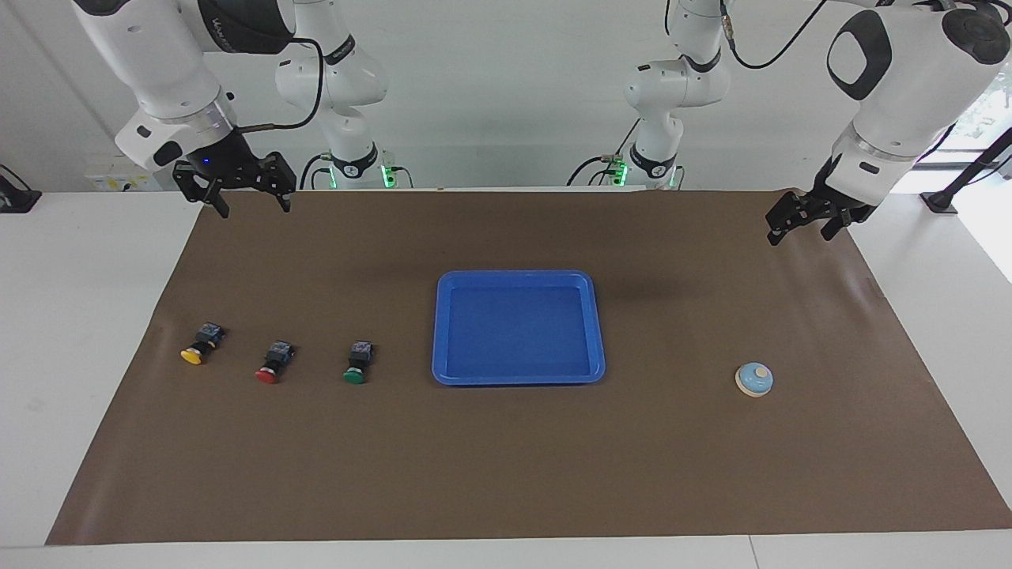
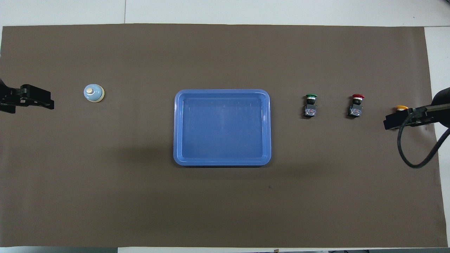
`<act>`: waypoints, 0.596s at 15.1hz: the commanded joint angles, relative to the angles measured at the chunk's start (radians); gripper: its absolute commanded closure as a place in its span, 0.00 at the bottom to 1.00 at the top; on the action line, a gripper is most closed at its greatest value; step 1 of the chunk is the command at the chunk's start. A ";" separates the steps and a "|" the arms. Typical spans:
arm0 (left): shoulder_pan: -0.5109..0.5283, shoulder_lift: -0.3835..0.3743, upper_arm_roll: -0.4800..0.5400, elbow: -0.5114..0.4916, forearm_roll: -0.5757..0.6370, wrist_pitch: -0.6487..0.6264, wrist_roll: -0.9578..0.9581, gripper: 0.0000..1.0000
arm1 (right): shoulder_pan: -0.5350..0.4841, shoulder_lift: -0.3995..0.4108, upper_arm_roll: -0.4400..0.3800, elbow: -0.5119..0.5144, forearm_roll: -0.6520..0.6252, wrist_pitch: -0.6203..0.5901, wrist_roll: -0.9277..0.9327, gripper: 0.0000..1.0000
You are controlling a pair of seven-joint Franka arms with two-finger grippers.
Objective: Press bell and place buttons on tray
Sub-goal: 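Move the left gripper toward the silver bell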
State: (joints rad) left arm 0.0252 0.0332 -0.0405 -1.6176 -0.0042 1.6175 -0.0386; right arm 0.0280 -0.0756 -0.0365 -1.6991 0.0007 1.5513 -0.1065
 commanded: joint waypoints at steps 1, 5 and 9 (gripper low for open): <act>-0.005 -0.026 0.005 -0.025 0.003 0.028 0.003 0.00 | -0.017 -0.012 0.009 -0.010 0.019 -0.007 -0.015 0.00; -0.013 -0.026 0.004 -0.027 0.003 0.042 -0.004 0.00 | -0.017 -0.012 0.009 -0.010 0.019 -0.007 -0.015 0.00; -0.005 -0.009 0.005 -0.070 0.003 0.208 -0.001 0.42 | -0.017 -0.012 0.009 -0.010 0.019 -0.008 -0.015 0.00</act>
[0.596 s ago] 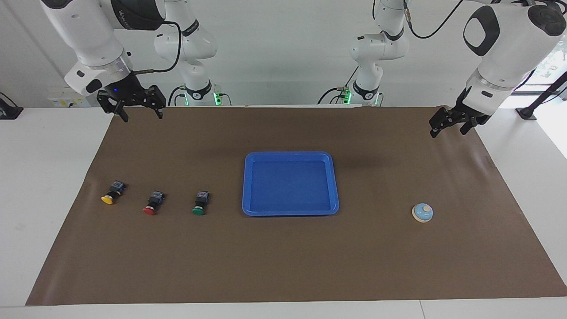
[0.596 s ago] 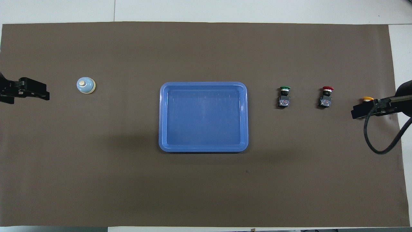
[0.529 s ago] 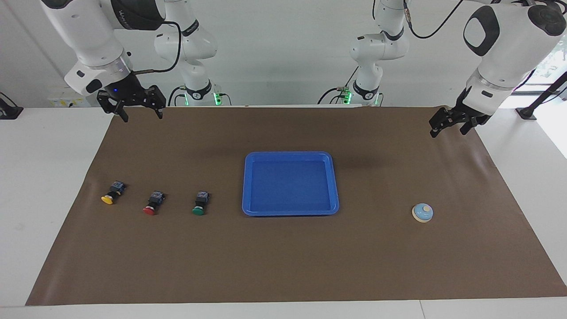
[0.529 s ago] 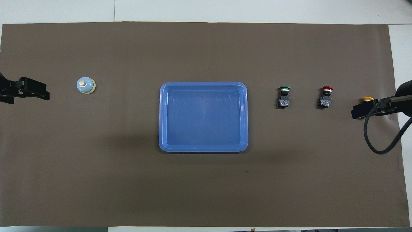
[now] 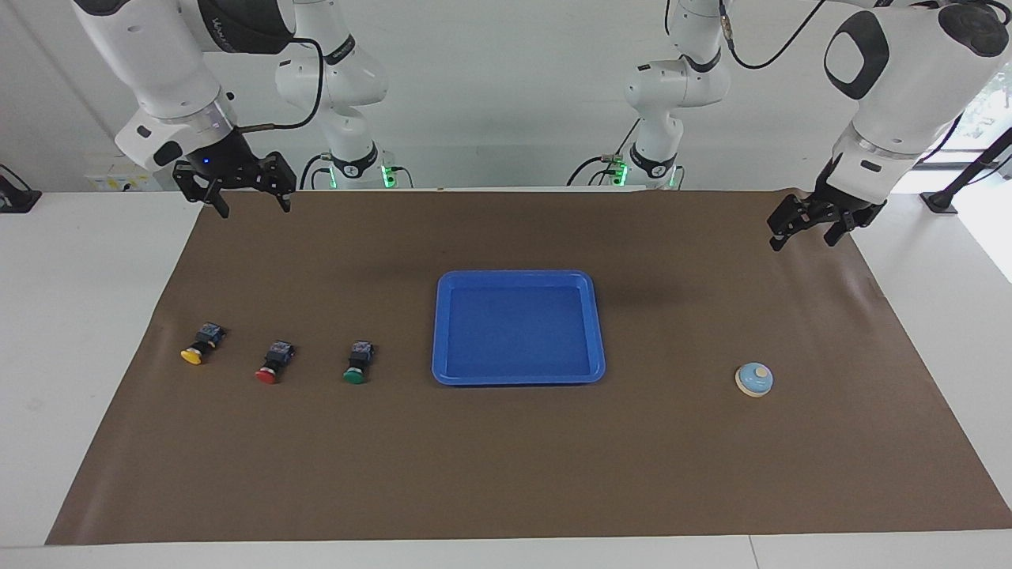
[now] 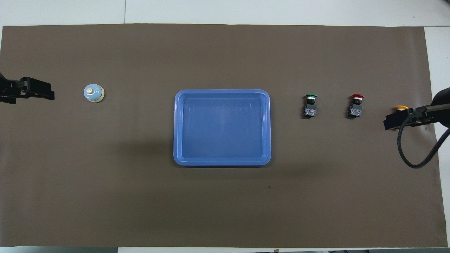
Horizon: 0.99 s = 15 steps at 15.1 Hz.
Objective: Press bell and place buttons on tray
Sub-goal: 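Move the left gripper toward the silver bell, then press down on the silver bell with the left gripper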
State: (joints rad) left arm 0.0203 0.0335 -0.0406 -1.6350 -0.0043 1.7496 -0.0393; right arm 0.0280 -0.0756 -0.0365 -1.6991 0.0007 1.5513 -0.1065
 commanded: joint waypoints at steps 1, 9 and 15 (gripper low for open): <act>0.001 0.011 0.005 -0.051 0.003 0.083 -0.001 0.62 | -0.017 -0.012 0.009 -0.010 0.019 -0.007 -0.015 0.00; 0.042 0.235 0.005 -0.057 0.009 0.315 0.004 1.00 | -0.017 -0.012 0.009 -0.010 0.019 -0.008 -0.015 0.00; 0.033 0.345 0.005 -0.022 0.009 0.353 0.001 1.00 | -0.017 -0.012 0.009 -0.010 0.019 -0.007 -0.015 0.00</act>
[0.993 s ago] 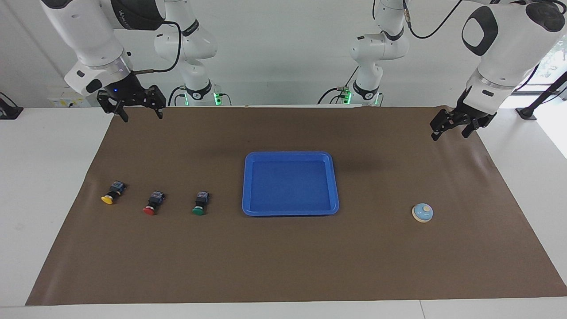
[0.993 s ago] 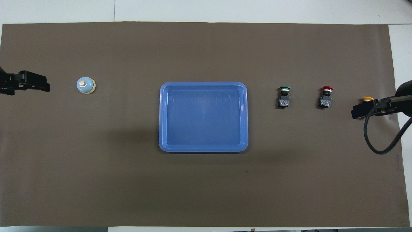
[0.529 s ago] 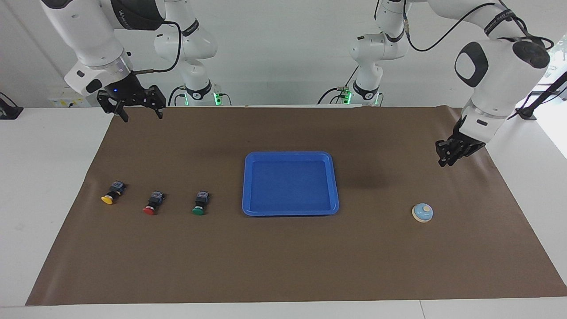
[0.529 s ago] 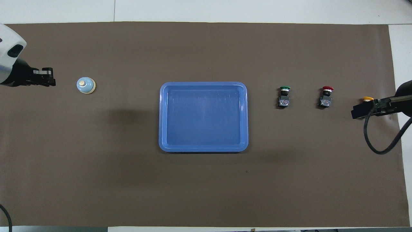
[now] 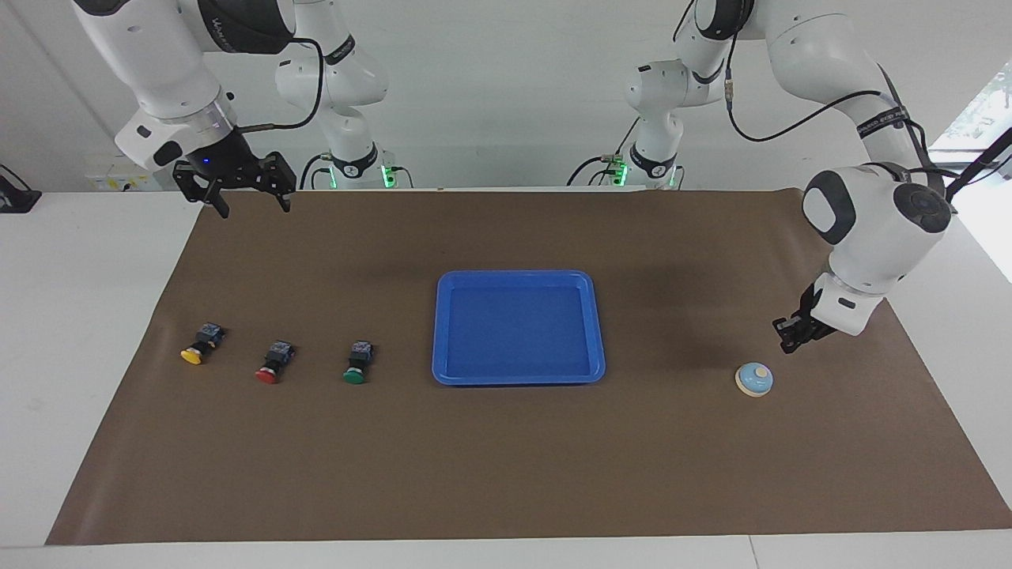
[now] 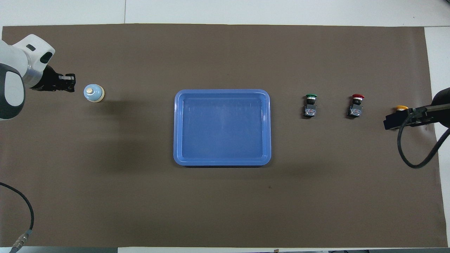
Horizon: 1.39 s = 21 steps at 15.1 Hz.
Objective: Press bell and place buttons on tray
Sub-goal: 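Press down on the silver bell with the left gripper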
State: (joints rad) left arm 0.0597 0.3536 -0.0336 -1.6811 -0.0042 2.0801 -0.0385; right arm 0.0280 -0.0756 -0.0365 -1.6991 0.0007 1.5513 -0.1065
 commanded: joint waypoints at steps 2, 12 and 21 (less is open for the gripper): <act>-0.011 0.044 -0.002 0.029 0.009 0.035 0.000 1.00 | -0.017 -0.012 0.009 -0.010 0.019 -0.008 -0.015 0.00; -0.024 0.062 -0.002 -0.023 0.009 0.116 -0.006 1.00 | -0.017 -0.012 0.009 -0.010 0.019 -0.008 -0.015 0.00; -0.029 0.070 0.000 -0.099 0.010 0.201 -0.012 1.00 | -0.017 -0.012 0.009 -0.010 0.019 -0.008 -0.015 0.00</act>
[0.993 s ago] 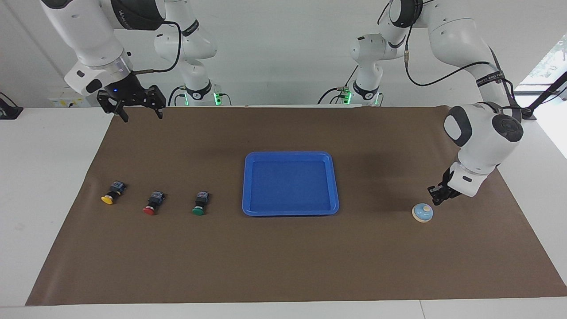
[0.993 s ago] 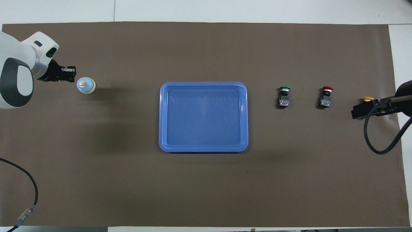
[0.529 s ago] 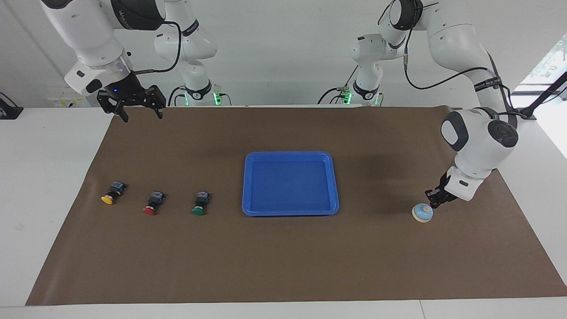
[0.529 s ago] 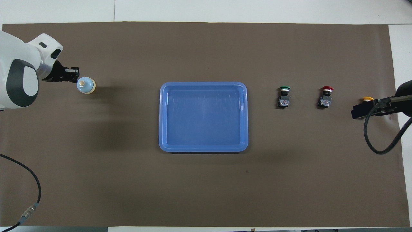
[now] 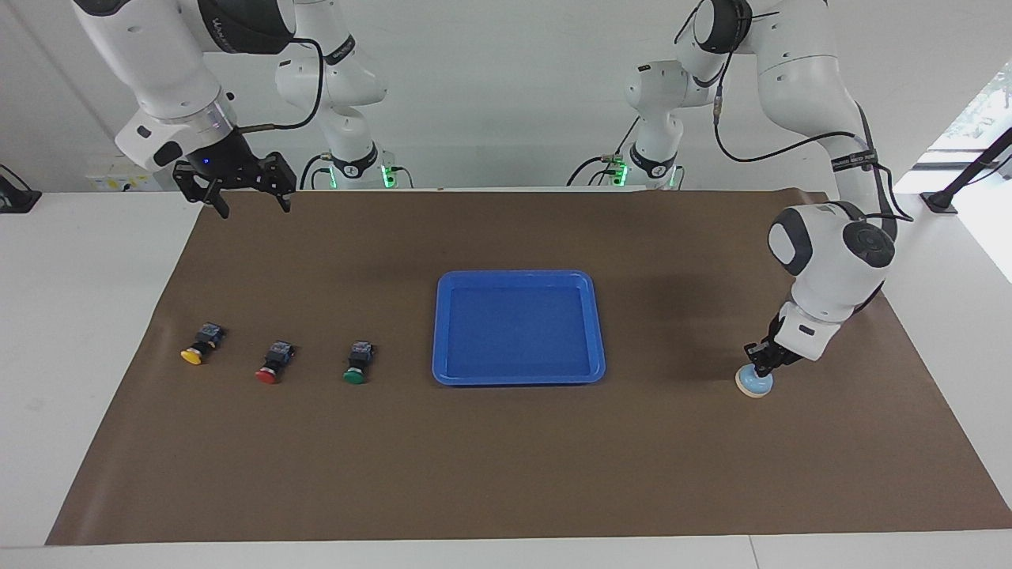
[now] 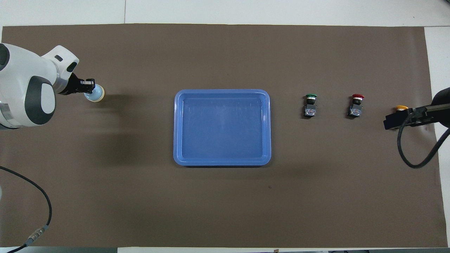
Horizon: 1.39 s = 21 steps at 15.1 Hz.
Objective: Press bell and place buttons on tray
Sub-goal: 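Press down on the silver bell with the left gripper, then lift the left gripper off the bell and draw back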
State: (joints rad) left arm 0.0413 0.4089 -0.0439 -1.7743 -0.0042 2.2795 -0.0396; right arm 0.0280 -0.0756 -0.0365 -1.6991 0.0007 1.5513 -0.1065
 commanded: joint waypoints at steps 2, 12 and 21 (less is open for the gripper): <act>-0.008 -0.001 0.012 0.041 0.010 -0.082 -0.006 1.00 | -0.017 -0.012 0.009 -0.010 0.019 -0.008 -0.015 0.00; 0.012 -0.386 0.012 0.108 0.010 -0.520 -0.011 0.00 | -0.017 -0.012 0.007 -0.010 0.018 -0.008 -0.013 0.00; -0.003 -0.430 0.007 0.110 0.003 -0.638 -0.006 0.00 | -0.036 -0.012 0.009 -0.008 0.018 -0.008 -0.016 0.00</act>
State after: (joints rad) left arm 0.0462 -0.0227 -0.0363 -1.6581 -0.0042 1.6634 -0.0412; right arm 0.0065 -0.0756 -0.0364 -1.6992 0.0007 1.5513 -0.1065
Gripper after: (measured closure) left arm 0.000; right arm 0.000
